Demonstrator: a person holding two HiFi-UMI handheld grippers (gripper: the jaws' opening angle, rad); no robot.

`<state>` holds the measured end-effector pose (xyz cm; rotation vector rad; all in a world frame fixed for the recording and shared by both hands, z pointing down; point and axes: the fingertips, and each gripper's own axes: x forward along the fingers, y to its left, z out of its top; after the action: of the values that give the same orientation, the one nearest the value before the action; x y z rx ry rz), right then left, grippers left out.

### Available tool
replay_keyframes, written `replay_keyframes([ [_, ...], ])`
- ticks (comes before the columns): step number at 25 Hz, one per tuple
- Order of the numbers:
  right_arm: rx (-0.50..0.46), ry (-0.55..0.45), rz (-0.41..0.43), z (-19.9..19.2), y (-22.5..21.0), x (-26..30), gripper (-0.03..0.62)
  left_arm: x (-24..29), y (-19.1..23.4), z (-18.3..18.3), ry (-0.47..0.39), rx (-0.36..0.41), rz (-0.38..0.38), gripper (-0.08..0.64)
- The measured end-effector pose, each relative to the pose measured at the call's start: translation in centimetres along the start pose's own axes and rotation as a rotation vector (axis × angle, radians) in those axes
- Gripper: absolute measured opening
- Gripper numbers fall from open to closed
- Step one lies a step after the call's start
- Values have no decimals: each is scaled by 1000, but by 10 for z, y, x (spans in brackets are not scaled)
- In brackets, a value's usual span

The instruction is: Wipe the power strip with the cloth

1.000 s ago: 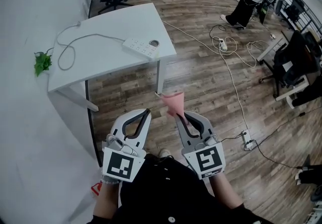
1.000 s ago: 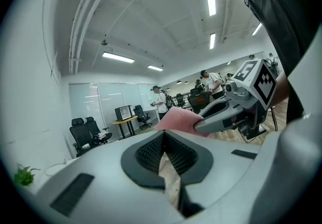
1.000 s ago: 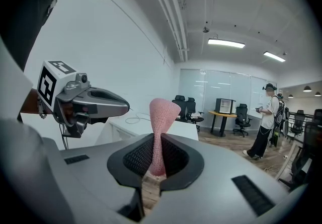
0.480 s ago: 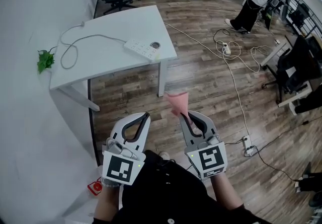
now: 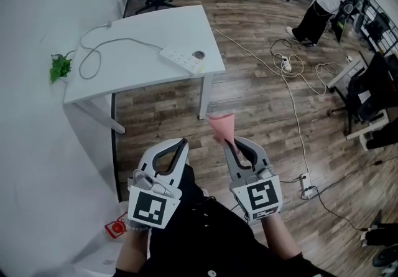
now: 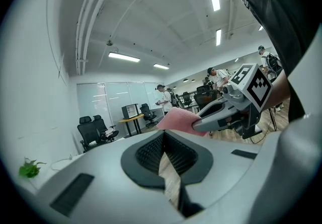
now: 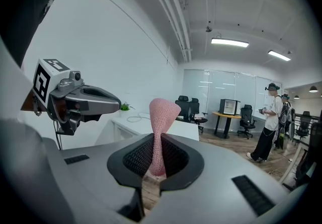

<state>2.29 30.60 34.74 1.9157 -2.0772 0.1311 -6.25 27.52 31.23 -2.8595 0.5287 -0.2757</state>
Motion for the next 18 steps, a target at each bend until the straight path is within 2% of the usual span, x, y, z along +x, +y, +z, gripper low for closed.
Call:
replay_keyframes([
  [9, -17, 30, -4, 7, -32, 52, 51, 50, 45, -8, -9, -5, -7, 14],
  [18, -38, 50, -19, 29, -77, 130, 51, 115, 112, -13, -13, -1, -35, 14],
])
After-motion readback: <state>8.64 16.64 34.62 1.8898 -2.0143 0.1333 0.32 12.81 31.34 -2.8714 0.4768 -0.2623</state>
